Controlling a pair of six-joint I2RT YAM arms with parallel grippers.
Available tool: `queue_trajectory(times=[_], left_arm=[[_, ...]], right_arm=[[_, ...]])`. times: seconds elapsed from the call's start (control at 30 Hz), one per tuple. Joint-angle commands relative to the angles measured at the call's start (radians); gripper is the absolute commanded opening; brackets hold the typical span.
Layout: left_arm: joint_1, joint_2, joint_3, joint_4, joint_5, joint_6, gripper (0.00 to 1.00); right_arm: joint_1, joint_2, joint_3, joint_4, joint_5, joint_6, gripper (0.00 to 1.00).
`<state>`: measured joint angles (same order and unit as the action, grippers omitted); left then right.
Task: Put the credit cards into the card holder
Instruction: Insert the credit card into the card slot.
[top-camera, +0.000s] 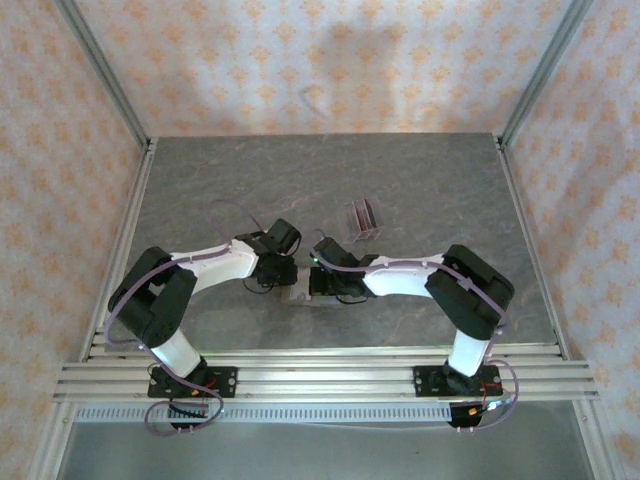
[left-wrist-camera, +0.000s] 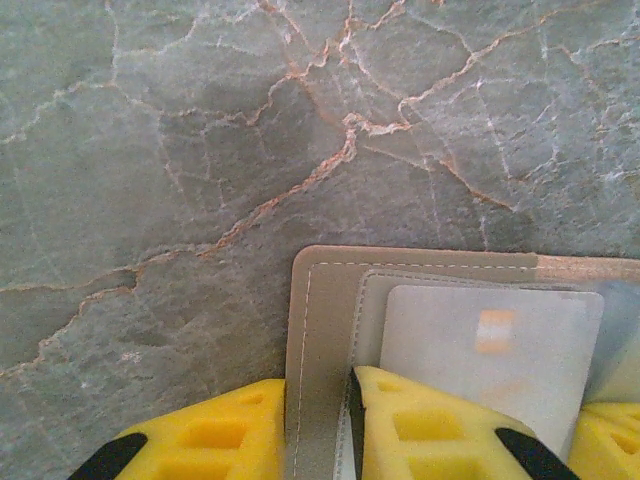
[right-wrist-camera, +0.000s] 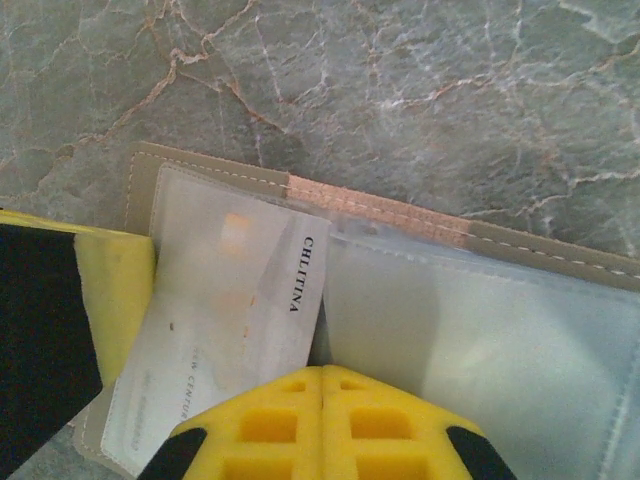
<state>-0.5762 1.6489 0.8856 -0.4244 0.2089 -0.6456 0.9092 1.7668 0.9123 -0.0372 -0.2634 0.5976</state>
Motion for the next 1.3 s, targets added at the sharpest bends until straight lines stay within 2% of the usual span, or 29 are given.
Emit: queue_trajectory(times=[0.0, 0.3, 0.63, 0.8, 1.0, 1.27], left_arm=[[-0.04, 0.033, -0.022, 0.07, 0.112, -0.004, 0.23], [-0.024, -0.105, -0.061, 0.064, 0.101, -0.003, 0.27], [0.005, -0.145, -0.092, 0.089, 0.127, -0.006, 0.28], [-0.001, -0.133, -0.089, 0.098, 0.138, 0.002, 0.27], [-0.029, -0.109, -0.071, 0.104, 0.138, 0.014, 0.27], [-0.05, -0.068, -0.053, 0.092, 0.119, 0.018, 0.27]], right_arm=[[0.008, 0.061, 0.008, 0.008, -0.004, 0.002, 0.08], [0.008, 0.077, 0.0, -0.014, 0.019, 0.006, 0.25], [0.008, 0.129, 0.017, -0.009, -0.002, 0.006, 0.29], [0.012, 0.018, -0.015, -0.014, 0.082, 0.008, 0.26], [0.013, -0.093, 0.045, -0.16, 0.144, -0.063, 0.32], [0.012, -0.068, 0.122, -0.28, 0.22, -0.143, 0.33]])
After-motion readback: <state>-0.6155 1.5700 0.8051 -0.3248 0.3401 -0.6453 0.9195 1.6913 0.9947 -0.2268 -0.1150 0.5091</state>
